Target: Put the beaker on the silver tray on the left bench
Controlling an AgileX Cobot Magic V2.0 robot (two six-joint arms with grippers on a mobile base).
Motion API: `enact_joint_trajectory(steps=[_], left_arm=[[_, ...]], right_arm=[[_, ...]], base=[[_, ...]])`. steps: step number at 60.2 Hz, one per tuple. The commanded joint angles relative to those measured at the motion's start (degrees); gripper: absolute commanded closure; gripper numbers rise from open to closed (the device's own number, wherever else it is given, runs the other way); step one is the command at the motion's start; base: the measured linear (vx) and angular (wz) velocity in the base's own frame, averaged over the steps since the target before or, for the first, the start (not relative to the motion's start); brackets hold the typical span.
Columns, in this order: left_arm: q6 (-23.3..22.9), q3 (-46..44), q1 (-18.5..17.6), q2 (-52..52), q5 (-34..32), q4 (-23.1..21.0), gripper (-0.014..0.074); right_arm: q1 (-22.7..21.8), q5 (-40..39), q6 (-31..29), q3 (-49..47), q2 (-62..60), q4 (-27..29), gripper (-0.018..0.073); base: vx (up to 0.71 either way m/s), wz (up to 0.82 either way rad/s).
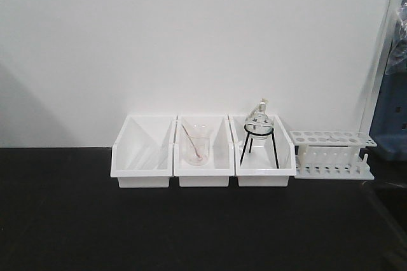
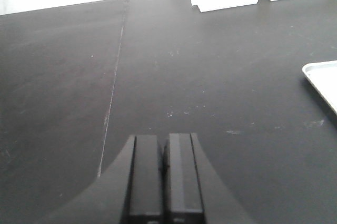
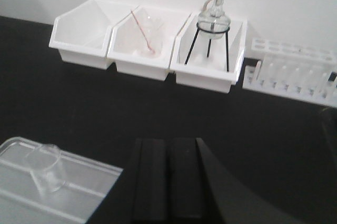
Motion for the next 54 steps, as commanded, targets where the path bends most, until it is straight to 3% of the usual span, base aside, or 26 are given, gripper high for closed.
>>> enact_joint_trajectory(steps=[1,6,11,17,26,34,54], left_arm=[[-0.1,1.1,-0.4,-0.4,-4.3,-0.1,0.0595],[-0.1,1.1,-0.4,-0.4,-4.3,-0.1,0.0595],[-0.1,1.1,-0.4,-0.4,-4.3,-0.1,0.0595],[-0.1,1.1,-0.4,-0.4,-4.3,-0.1,0.0595],[-0.1,1.1,-0.4,-0.4,-4.3,-0.1,0.0595],[-0.1,1.1,-0.4,-0.4,-4.3,-0.1,0.0595],[-0.1,1.1,-0.4,-0.4,-4.3,-0.1,0.0595]], right_arm=[[-0.2,-4.3,-8.3,2.6,-3.6,7.8,0.0573],[-0.4,-7.7,-16.7,8.9,-8.6,15.8,0.0573],[-3.6,-13.4,-24.4,16.2,-13.7,22.7,0.0573],[-9.3,-19.4,-27.4,23.2,-19.6,27.5,0.0573],[-16.7,-23.2,-27.0,29.8,-28.8,26.7,0.0573],[-20.2,-18.2,-28.0,29.8,-35.8,26.9,0.0573],[-21.0,-17.7,-28.4,29.8,-36.0,26.7,0.0573]], base=[[0.0,0.0],[0.0,0.0],[0.0,0.0],[0.0,0.0],[0.0,0.0],[0.0,0.0],[0.0,0.0]])
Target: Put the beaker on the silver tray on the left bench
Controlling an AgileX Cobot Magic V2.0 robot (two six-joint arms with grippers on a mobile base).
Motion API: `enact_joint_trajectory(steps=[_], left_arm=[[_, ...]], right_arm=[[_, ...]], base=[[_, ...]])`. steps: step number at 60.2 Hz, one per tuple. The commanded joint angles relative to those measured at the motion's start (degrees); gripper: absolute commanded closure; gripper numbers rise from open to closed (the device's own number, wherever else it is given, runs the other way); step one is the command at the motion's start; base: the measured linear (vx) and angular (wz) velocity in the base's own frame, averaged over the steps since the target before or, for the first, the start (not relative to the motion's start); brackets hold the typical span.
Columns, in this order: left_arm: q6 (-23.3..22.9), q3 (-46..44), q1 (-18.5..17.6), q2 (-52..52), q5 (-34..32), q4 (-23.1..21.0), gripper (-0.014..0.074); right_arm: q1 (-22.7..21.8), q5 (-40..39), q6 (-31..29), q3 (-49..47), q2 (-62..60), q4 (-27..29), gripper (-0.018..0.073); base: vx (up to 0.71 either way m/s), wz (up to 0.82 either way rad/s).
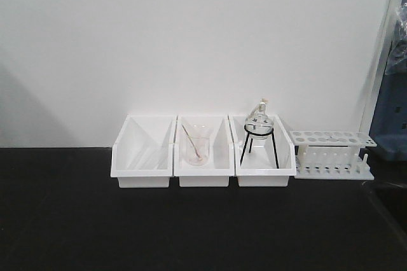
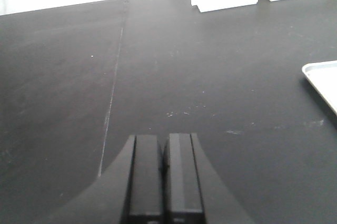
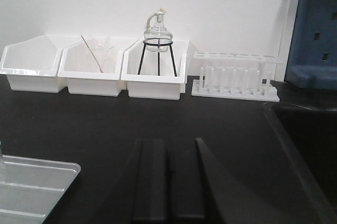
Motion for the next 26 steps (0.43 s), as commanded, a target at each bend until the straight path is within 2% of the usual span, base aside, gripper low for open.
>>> enact_joint_trajectory(steps=[1,26], left_arm=[[-0.1,1.1,-0.4,-0.4,-4.3,-0.1,0.0595],[-0.1,1.1,-0.4,-0.4,-4.3,-0.1,0.0595]], right_arm=[[-0.3,-4.3,-0.3,0.3,-0.7,-0.2,0.0572],[-0.3,-4.4,-0.3,0.3,-0.7,-0.2,0.0571]], base=[[0.0,0.0],[0.0,0.0]])
